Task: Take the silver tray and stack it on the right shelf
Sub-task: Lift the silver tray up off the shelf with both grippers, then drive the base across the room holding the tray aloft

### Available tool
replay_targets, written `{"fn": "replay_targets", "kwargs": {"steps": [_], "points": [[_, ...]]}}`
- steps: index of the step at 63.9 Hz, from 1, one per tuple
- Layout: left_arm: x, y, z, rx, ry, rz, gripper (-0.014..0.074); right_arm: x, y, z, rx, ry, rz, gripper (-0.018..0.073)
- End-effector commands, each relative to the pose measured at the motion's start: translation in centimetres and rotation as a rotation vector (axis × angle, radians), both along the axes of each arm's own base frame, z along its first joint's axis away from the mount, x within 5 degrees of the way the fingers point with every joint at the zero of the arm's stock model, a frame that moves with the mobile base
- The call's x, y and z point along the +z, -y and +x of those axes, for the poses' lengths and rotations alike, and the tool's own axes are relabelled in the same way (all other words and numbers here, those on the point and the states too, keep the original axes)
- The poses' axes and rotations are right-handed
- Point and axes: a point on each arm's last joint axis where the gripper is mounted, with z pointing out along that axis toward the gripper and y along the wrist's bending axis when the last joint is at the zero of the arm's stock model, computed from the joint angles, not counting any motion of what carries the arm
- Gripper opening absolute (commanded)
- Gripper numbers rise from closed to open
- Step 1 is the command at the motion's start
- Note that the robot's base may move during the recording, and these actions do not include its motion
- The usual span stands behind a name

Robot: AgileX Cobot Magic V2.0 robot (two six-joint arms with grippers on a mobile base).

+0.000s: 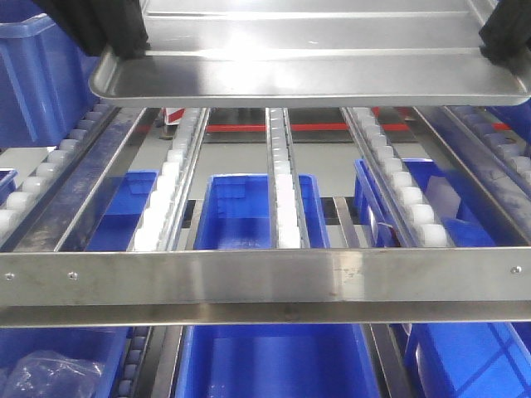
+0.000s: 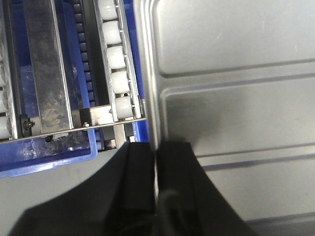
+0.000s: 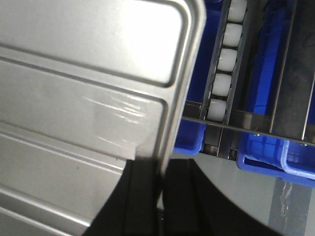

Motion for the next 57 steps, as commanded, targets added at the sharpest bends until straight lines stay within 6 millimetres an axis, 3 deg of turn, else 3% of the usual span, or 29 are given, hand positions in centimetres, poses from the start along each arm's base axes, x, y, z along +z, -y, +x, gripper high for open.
{"fn": "replay_targets", "kwargs": {"steps": [1,57], "points": [[1.83,-1.13,-0.23,-0.014,0.08,0.047,-0.0092,1.69,0.42,0.08,0.022,0.121,-0.029,0.0058],[1.83,-1.13,-0.23,-0.014,0.08,0.047,-0.0092,1.69,0.42,0.08,0.022,0.121,-0.029,0.0058]]}}
